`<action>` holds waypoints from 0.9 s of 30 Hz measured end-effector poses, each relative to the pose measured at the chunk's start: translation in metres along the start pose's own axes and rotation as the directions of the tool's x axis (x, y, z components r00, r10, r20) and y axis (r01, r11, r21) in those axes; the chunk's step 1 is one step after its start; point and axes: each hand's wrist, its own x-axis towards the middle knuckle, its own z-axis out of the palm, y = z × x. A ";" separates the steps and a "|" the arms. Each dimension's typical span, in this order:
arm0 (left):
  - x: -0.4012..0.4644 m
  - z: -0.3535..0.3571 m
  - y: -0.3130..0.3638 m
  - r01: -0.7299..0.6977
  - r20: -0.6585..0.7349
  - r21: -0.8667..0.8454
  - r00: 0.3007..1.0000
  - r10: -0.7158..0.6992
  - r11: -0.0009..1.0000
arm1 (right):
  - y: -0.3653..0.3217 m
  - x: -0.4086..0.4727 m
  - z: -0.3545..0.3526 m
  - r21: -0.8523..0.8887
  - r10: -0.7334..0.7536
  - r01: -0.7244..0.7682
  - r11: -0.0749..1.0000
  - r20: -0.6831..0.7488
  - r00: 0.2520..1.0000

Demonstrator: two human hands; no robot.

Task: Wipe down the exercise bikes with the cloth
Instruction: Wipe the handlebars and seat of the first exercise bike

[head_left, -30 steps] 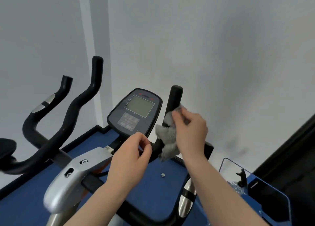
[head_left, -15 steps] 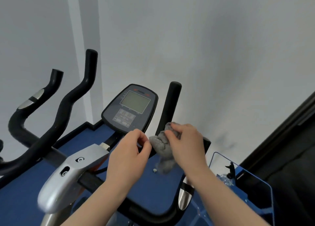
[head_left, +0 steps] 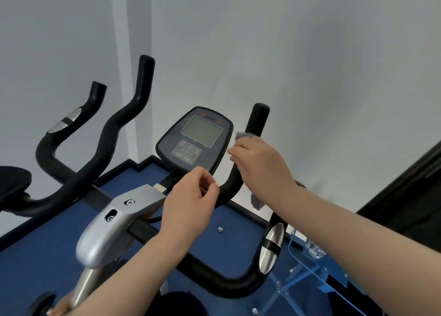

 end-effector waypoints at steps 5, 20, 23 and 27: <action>0.000 -0.001 -0.002 0.037 -0.013 -0.065 0.999 -0.038 0.997 | 0.007 0.004 -0.023 0.265 0.017 -0.034 0.964 0.067 0.998; -0.029 -0.024 -0.008 -0.035 0.037 0.228 0.999 0.027 0.973 | -0.010 -0.031 -0.011 0.417 0.338 -0.314 0.853 0.016 0.941; -0.033 -0.022 -0.013 -0.009 -0.013 0.226 1.000 0.012 0.974 | -0.020 -0.035 -0.006 0.419 0.418 -0.384 0.823 0.013 0.908; -0.032 -0.023 -0.017 0.012 -0.036 0.240 0.999 -0.004 0.971 | -0.067 -0.064 0.006 0.514 0.365 -0.320 0.796 0.014 0.931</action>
